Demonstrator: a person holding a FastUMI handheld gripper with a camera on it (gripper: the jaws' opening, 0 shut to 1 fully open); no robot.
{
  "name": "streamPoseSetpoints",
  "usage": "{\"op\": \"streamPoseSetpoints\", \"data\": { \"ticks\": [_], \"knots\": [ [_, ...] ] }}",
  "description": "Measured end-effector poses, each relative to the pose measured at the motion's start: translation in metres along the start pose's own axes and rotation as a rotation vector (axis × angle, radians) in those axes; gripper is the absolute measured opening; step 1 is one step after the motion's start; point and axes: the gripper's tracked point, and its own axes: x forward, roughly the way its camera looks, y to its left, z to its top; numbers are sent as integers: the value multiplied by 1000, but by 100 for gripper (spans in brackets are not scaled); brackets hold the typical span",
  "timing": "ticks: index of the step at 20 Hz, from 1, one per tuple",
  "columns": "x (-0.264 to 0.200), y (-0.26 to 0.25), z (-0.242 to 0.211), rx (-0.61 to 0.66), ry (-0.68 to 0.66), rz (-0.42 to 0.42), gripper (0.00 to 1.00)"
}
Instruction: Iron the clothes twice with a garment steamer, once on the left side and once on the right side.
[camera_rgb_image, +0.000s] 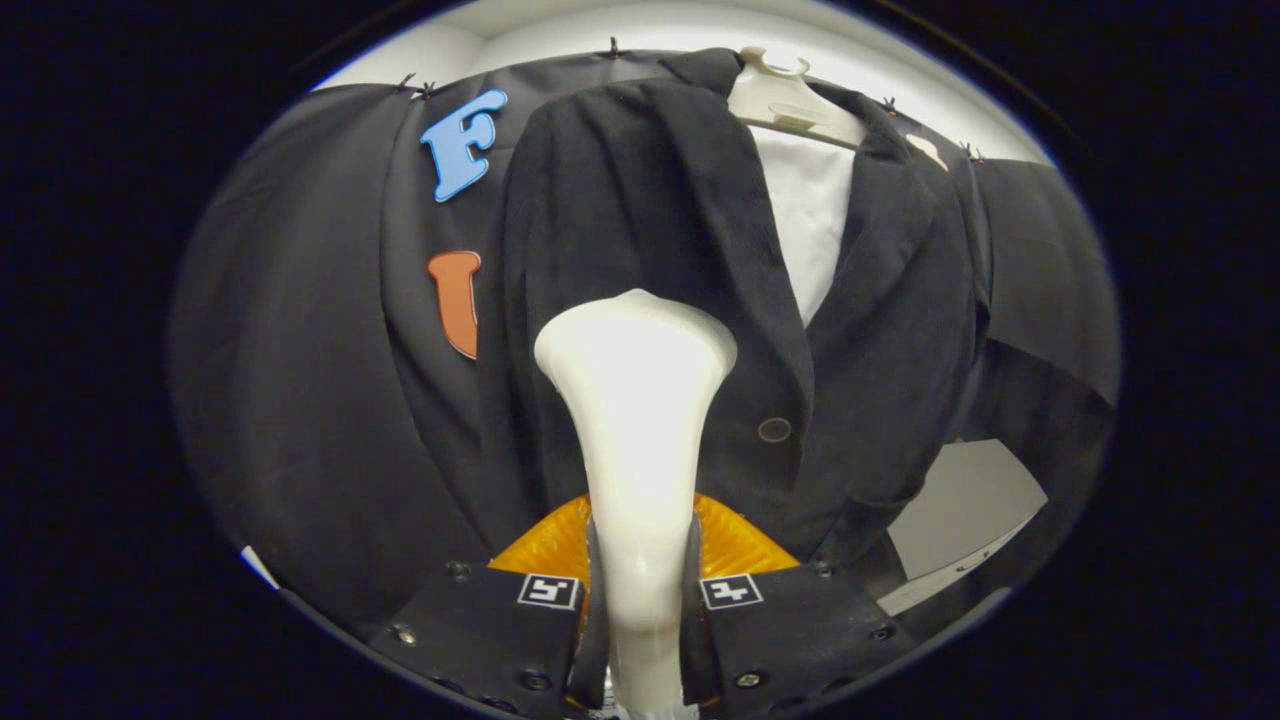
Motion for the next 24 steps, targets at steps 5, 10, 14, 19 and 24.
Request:
{"op": "streamPoseSetpoints", "data": {
  "ticks": [5,10,14,19,24],
  "knots": [
    [5,-1,-29,3,37,2,31],
    [13,-3,-60,1,73,0,31],
    [18,0,-91,-2,110,0,31],
    [27,-3,-127,-7,142,-7,31],
    [34,-4,-157,-10,150,-12,31]
  ]
}}
